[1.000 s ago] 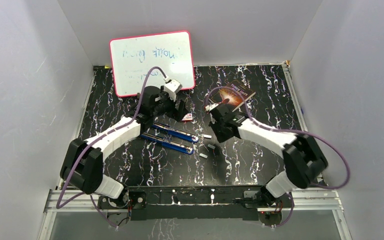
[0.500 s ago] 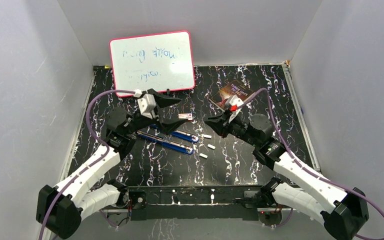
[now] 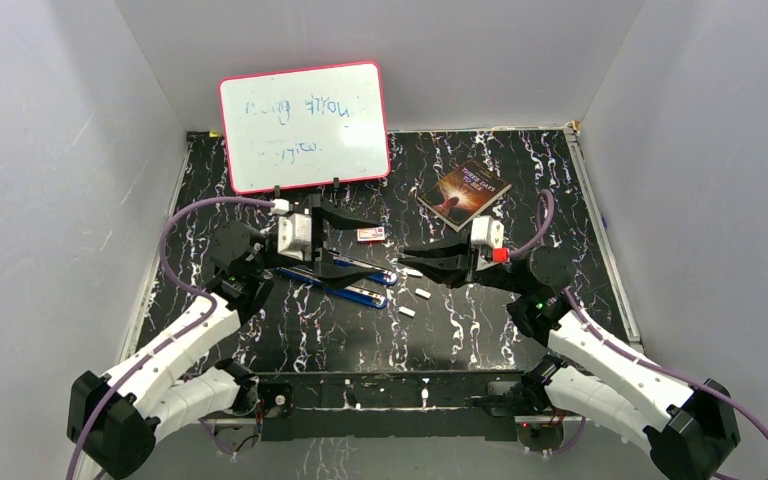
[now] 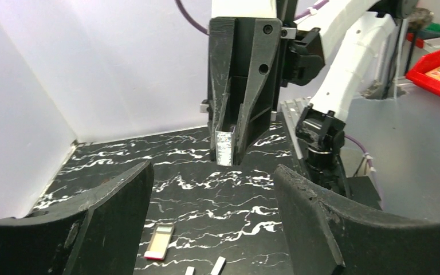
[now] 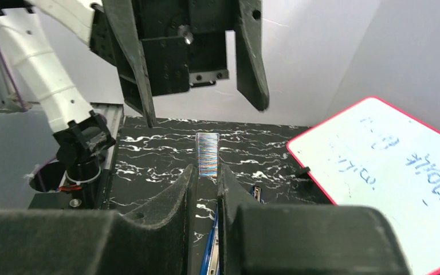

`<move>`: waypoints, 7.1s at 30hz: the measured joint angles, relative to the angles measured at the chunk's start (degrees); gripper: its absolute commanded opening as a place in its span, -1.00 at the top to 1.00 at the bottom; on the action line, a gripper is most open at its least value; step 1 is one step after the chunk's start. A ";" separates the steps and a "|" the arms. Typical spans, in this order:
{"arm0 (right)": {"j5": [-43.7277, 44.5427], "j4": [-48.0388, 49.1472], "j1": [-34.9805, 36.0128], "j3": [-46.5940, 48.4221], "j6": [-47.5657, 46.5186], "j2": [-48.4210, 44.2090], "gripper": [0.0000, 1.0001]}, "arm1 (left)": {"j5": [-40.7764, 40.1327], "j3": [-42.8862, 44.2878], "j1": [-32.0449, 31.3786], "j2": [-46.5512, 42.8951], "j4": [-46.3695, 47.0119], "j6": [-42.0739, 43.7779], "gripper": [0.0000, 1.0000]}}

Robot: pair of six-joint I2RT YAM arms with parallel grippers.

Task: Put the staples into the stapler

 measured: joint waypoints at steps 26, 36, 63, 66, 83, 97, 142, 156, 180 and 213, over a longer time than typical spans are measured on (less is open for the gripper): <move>-5.27 1.64 0.00 0.00 -0.98 0.39 1.00 | -0.11 3.54 -9.73 7.15 1.57 2.91 0.30; -5.66 1.01 0.02 0.11 -0.96 0.33 0.98 | -0.20 3.54 -9.81 7.15 2.03 2.93 0.79; 13.66 -13.27 0.07 -2.78 -9.44 -11.87 -0.26 | -7.50 9.86 -9.81 3.45 -26.86 24.11 1.00; 28.96 -14.43 0.07 -3.34 -5.77 -9.92 -0.27 | -9.62 11.34 -9.81 3.80 -33.75 28.72 1.00; 29.09 -43.17 -27.74 10.82 31.71 16.22 -0.34 | -25.73 12.09 -19.41 23.58 -52.11 41.13 1.00; 24.44 -43.58 -27.71 10.08 31.41 14.86 -0.35 | -33.24 14.03 -28.92 38.84 -55.58 44.65 1.00; 25.11 -33.62 -27.71 -1.90 15.02 -1.60 -0.69 | -49.22 13.33 -5.22 14.71 -41.40 4.00 -0.61; 23.50 -22.97 -27.71 -10.14 13.90 -3.28 -0.66 | -48.81 16.06 6.64 21.00 -44.87 -2.21 -0.81; 19.71 -15.34 -8.48 -15.56 3.10 0.33 -0.57 | -51.23 16.46 6.69 23.98 -43.04 2.47 -0.96; 34.67 -8.07 16.31 -28.46 -1.25 6.08 -0.42 | -51.71 15.47 7.48 23.98 -42.23 3.96 -0.96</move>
